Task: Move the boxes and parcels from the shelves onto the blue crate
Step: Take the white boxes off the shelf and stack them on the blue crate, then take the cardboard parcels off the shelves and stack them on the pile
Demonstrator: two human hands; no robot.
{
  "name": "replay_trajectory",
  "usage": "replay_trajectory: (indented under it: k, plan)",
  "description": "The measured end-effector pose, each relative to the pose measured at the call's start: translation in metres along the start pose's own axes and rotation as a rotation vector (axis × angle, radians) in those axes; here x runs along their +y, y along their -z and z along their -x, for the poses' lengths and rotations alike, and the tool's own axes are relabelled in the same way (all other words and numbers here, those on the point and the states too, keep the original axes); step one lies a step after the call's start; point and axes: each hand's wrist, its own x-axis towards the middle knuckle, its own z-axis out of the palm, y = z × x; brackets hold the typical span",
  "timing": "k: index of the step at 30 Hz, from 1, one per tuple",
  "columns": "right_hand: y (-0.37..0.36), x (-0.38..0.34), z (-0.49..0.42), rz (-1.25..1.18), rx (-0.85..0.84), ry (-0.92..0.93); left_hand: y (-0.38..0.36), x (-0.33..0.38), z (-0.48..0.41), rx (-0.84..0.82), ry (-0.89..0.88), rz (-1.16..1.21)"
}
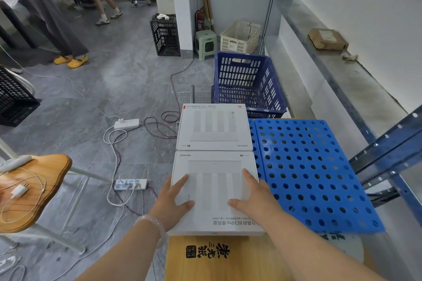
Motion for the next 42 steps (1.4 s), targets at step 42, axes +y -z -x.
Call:
replay_trajectory:
  k: [42]
  plan:
    - [0.054,0.204,0.441,0.243,0.931,-0.652,-0.251,0.309,0.268,-0.355,-1.367,-0.752]
